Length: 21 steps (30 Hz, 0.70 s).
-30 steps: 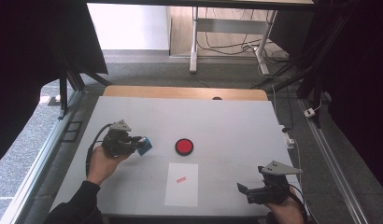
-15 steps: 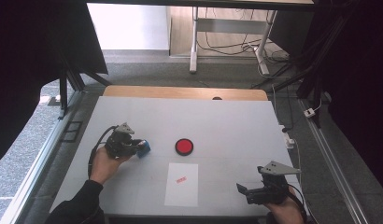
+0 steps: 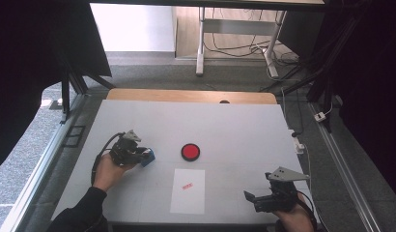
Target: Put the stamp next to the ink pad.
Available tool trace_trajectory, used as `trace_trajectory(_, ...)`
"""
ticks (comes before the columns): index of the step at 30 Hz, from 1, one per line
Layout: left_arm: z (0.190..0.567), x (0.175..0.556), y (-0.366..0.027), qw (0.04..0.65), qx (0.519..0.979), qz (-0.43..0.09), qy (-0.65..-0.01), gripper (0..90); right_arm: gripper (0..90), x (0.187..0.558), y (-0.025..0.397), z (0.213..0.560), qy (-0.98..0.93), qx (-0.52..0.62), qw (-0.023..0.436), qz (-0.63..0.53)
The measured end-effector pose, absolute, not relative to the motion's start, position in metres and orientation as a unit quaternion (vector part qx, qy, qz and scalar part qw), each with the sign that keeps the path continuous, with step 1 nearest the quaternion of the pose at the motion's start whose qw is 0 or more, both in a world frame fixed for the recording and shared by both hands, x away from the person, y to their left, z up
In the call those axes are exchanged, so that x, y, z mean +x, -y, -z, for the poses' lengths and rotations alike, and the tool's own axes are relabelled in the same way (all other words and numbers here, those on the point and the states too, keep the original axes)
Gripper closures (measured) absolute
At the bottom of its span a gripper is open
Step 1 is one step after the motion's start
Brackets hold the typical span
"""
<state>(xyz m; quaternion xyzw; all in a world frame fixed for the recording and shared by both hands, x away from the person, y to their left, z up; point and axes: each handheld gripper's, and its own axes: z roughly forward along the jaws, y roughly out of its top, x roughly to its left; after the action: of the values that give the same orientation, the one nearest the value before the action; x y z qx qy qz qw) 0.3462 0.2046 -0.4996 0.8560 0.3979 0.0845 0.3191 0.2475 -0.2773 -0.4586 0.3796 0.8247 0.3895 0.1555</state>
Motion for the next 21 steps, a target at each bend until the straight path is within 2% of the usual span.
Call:
trace_trajectory(14, 0.489, 0.344, -0.207, 0.348, 0.844, -0.078, -0.402, 38.7, 0.0, 0.248, 0.277, 0.459, -0.825, 0.379, 0.151, -0.39)
trace_trajectory(21, 0.479, 0.337, -0.206, 0.374, 0.837, -0.078, -0.391, 28.6, 0.0, 0.248, 0.277, 0.459, -0.826, 0.378, 0.148, -0.391)
